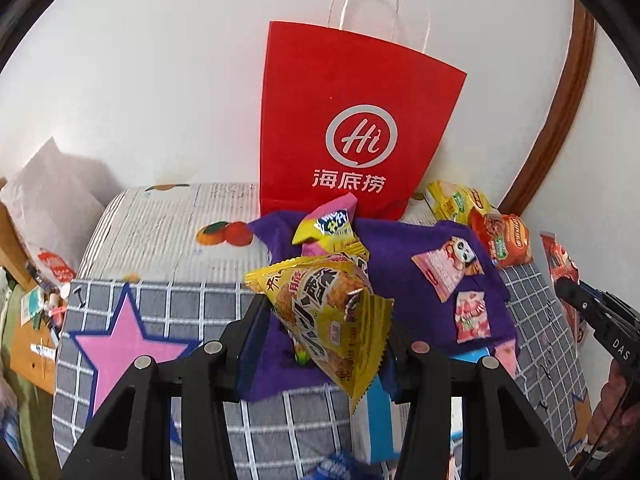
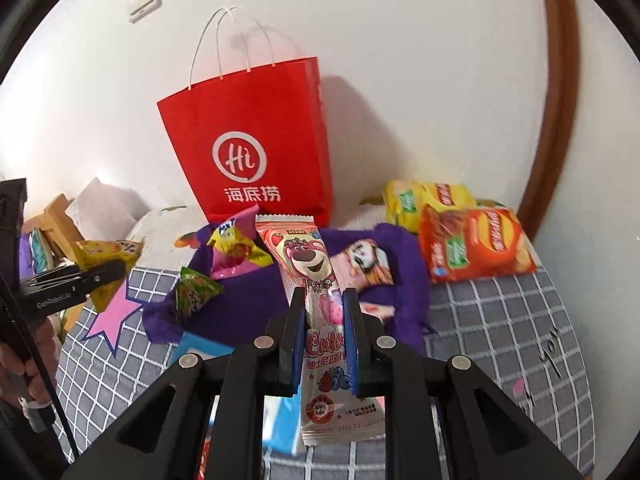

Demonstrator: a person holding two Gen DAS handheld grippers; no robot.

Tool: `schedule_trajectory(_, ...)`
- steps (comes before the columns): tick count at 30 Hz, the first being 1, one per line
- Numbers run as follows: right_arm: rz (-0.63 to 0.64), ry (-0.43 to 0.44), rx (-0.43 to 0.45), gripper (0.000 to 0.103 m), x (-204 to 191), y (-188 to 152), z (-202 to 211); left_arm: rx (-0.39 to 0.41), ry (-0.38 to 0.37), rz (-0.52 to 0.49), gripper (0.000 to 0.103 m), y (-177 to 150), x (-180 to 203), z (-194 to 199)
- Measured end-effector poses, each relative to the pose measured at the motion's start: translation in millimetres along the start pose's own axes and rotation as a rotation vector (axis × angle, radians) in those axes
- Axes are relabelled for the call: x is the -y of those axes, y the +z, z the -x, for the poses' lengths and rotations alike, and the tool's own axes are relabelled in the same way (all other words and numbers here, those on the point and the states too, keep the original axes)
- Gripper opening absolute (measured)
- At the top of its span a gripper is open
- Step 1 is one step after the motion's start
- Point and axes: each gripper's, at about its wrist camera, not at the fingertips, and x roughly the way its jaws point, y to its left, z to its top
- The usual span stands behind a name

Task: Organize snacks
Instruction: 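Carry the candy stick with the right tool while the left tool carries the yellow bag over the towel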

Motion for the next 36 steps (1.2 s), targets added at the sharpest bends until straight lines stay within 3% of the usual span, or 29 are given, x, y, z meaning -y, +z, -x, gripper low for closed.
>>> schedule_trajectory(11, 0.021, 0.040, -0.061, 0.017, -4.0, 19.4, -66.3, -0.021, -0.027, -0.081, 0.046, 29.2, 14.6, -48.8)
schedule_trajectory(16, 0.062, 0.045, -0.075, 0.017, -7.4, 27.9, -85.0, -0.013, -0.048, -0.044, 0.046, 38.5, 9.9, -58.7)
schedule_trajectory(26, 0.053, 0.084, -0.077, 0.017, -9.7, 39.3, -116.2, -0.059, -0.060, -0.046, 0.046, 33.3, 8.4, -78.5)
schedule_trajectory(36, 0.111, 0.092, -0.152, 0.018, -7.1, 27.9, -139.5, -0.070, -0.062, -0.029, 0.046, 32.2, 2.5, -85.6)
